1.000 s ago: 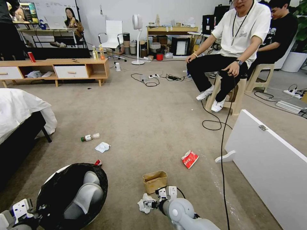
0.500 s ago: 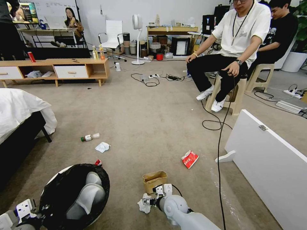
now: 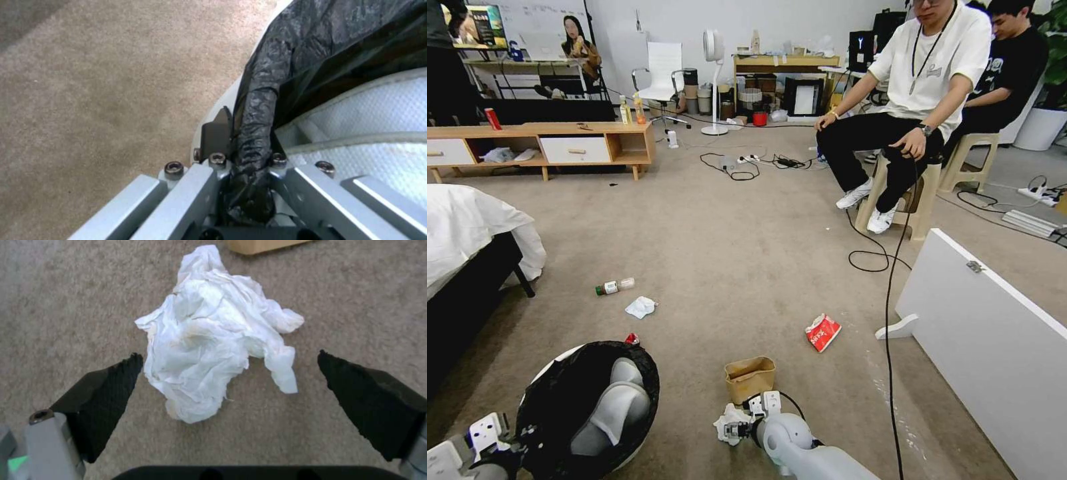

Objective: Pick up the trash bin and place the garbage on the floor into it.

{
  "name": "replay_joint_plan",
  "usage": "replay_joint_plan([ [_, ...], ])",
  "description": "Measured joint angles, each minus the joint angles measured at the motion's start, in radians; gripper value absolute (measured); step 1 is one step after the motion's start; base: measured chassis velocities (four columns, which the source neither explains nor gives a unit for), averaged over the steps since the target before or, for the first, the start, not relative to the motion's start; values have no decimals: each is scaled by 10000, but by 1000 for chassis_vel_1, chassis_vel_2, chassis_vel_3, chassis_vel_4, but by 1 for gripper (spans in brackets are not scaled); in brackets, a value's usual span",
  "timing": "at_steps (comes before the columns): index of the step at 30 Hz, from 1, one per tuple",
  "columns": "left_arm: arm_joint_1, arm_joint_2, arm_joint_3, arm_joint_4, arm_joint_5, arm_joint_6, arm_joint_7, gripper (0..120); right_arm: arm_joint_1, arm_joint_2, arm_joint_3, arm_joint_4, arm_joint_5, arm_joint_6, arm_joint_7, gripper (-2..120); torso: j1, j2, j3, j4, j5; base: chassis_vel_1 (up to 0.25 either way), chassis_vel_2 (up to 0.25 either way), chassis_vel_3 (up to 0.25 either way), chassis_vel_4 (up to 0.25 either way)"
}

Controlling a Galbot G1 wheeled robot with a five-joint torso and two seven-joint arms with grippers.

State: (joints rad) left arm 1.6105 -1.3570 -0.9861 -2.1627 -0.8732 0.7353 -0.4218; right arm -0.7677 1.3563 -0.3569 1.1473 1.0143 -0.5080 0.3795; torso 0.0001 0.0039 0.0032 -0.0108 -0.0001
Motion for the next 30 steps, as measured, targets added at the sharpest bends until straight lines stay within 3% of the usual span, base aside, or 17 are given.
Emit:
replay_joint_plan([
  [30, -7, -24, 37, 9, 69, 0, 32, 1, 571, 476, -462, -1091, -281, 297, -560, 100, 0, 0, 0, 0, 0, 0, 0, 0, 0],
])
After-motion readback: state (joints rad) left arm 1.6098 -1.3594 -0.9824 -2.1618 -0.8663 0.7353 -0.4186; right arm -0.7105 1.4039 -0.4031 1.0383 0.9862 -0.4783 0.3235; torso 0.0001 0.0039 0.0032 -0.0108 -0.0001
